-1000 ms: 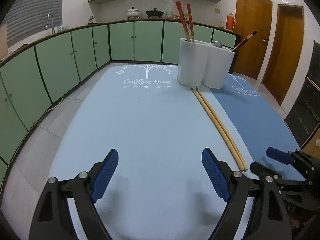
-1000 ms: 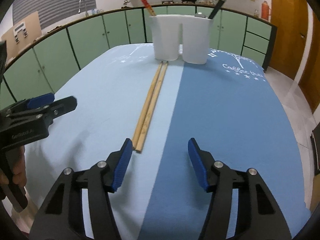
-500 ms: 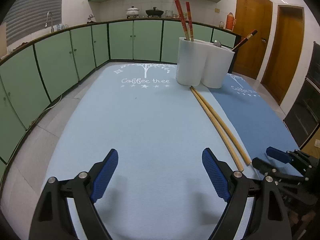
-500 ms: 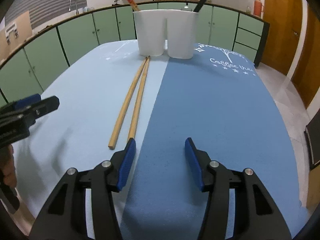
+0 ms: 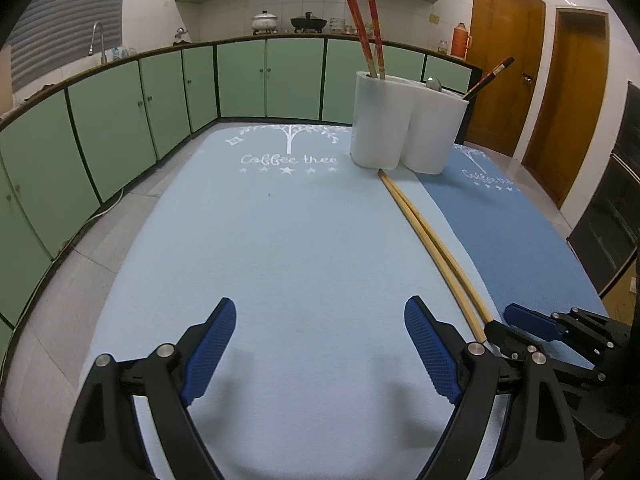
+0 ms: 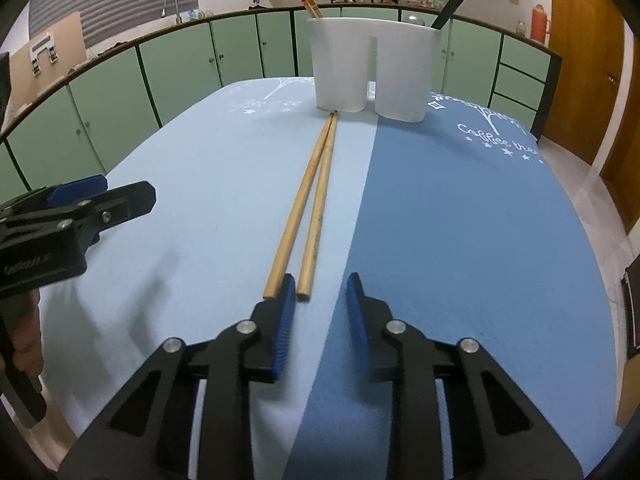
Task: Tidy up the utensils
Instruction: 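Grasp one plain bamboo chopstick with the right tool while the left tool grasps the other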
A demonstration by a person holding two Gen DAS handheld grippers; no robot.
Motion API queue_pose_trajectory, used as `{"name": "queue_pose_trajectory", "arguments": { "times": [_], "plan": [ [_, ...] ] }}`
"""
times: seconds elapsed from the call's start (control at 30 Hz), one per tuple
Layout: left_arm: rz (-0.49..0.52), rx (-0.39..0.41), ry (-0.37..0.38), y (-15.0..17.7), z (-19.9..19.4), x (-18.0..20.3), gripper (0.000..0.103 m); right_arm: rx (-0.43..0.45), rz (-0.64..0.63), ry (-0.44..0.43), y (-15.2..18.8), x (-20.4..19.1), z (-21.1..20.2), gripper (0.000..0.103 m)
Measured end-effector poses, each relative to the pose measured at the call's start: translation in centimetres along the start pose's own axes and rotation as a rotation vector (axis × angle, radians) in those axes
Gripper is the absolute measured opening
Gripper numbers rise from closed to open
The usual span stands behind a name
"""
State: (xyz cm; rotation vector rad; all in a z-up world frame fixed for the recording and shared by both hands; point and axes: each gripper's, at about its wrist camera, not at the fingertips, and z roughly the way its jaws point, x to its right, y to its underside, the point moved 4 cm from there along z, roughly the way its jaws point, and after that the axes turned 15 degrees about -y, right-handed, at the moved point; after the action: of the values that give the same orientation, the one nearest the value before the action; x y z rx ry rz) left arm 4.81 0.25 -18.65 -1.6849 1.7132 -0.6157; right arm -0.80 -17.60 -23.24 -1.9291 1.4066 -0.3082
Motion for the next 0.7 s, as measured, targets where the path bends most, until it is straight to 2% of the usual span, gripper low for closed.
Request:
{"name": "queue_pose_trajectory", "arguments": {
  "times": [0.07,0.1,0.13,0.17,0.33,0.7],
  "plan": [
    [0.002,-0.001,0.001,0.0,0.0,0.1,0.085,-0.002,-0.002,0.008,-0.1,-0.1,0.2,0.021],
    [0.003,-0.001,0.002,0.0,0.0,0.1,0.085,-0.003,-0.005,0.013,-0.1,-0.1,0.3,0.017],
    [0.003,-0.002,0.002,0.0,0.0,0.2,0.085,-0.004,-0.011,0.01,-0.1,-0.2,0.3,0.009],
    [0.004,-0.003,0.004,0.0,0.0,0.3,0.085,-0.005,-0.013,0.008,-0.1,-0.3,0.3,0.007],
    [0.01,-0.008,0.014,0.1,-0.1,1.3,0.085,0.012,0.022,-0.006,0.1,0.2,-0.2,0.006],
    [0.01,-0.037,0.069,1.0,-0.5,6.5,0.083,0.092,0.159,0.073,1.3,5.6,-5.3,0.006]
  ]
}}
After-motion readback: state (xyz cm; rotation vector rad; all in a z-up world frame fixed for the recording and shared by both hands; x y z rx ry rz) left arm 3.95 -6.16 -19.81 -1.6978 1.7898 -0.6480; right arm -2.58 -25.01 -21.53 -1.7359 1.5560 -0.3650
